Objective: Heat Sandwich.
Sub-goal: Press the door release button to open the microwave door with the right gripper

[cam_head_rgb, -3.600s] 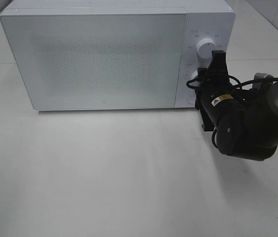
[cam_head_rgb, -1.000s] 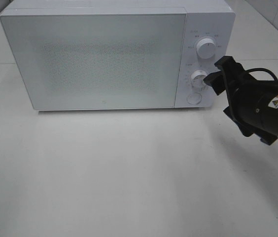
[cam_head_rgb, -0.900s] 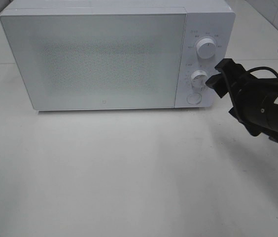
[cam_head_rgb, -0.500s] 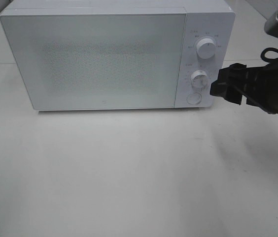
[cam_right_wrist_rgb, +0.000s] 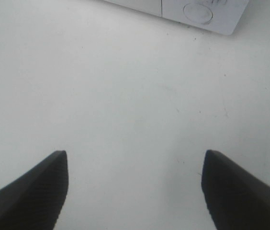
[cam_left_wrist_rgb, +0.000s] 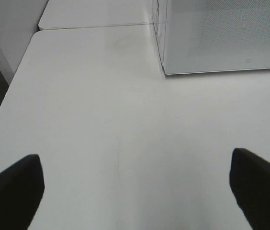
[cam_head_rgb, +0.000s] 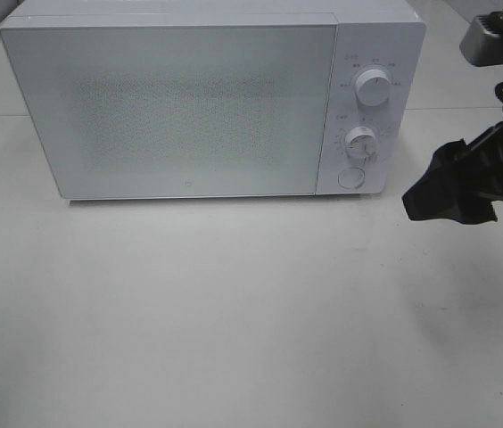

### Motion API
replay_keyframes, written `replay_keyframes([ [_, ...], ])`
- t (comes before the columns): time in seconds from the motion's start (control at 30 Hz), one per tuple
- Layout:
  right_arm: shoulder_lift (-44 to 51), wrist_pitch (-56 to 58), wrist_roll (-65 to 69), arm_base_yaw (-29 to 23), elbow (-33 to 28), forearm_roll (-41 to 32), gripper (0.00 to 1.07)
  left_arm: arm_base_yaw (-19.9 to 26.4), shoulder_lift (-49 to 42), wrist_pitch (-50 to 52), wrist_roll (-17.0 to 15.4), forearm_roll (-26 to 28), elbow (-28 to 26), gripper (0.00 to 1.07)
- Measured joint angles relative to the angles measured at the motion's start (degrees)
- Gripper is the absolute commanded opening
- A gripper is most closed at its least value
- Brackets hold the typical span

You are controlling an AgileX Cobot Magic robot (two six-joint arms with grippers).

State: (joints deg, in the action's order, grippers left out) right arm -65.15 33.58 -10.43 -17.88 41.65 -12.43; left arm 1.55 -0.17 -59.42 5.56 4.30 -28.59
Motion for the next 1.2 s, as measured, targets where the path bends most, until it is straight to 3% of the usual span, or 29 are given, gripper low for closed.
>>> replay_keyframes([
  [0.53,14.0,14.8,0.2,0.0,0.2,3.4,0.76,0.0,0.0,0.0,0.0,0.0,0.0,1.03],
  [1.03,39.9,22.5,5.8,0.2,-0.1,8.5,0.76,0.0,0.0,0.0,0.0,0.0,0.0,1.03],
  [1.2,47.6,22.7,9.4,3.5,-3.8,11.6,0.76,0.0,0.0,0.0,0.0,0.0,0.0,1.03],
])
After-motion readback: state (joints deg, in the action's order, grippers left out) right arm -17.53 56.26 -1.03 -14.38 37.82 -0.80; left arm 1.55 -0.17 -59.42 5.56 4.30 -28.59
